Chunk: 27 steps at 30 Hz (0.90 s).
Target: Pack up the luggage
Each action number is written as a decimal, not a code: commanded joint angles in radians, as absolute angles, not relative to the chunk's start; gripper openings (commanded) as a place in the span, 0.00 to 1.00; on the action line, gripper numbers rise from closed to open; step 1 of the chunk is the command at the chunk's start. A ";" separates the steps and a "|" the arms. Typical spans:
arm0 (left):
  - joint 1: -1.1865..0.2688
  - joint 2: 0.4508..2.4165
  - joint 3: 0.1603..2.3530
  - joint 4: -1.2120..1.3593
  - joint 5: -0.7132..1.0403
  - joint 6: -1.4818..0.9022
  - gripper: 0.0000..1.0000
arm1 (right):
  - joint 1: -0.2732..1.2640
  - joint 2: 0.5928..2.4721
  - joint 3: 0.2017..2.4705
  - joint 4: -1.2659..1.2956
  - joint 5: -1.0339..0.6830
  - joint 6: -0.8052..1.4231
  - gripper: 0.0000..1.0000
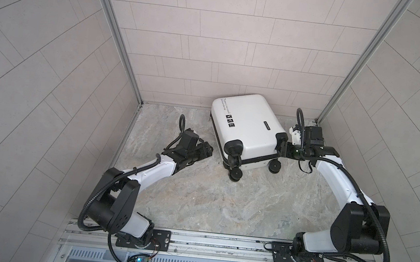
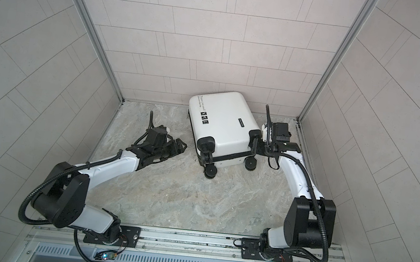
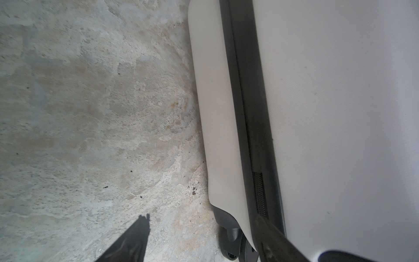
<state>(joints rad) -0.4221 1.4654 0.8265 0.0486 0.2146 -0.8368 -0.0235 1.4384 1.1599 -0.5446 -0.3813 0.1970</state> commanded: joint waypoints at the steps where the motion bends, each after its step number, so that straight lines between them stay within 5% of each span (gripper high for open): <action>1: -0.411 1.487 0.869 0.072 0.206 -0.829 0.79 | -0.016 1.440 1.179 -0.547 -0.391 0.195 0.46; 9: -0.396 1.597 0.986 0.045 0.214 -0.789 0.78 | 0.033 1.396 1.132 -0.543 -0.390 0.222 0.21; 27: -0.398 1.867 1.247 0.051 0.328 -0.730 0.74 | 0.208 1.171 0.886 -0.531 -0.350 0.402 0.06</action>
<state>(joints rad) -0.3794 1.8179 1.1957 0.0414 0.2474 -0.7513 0.1497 1.1946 0.9257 -0.4973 -0.2859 0.3744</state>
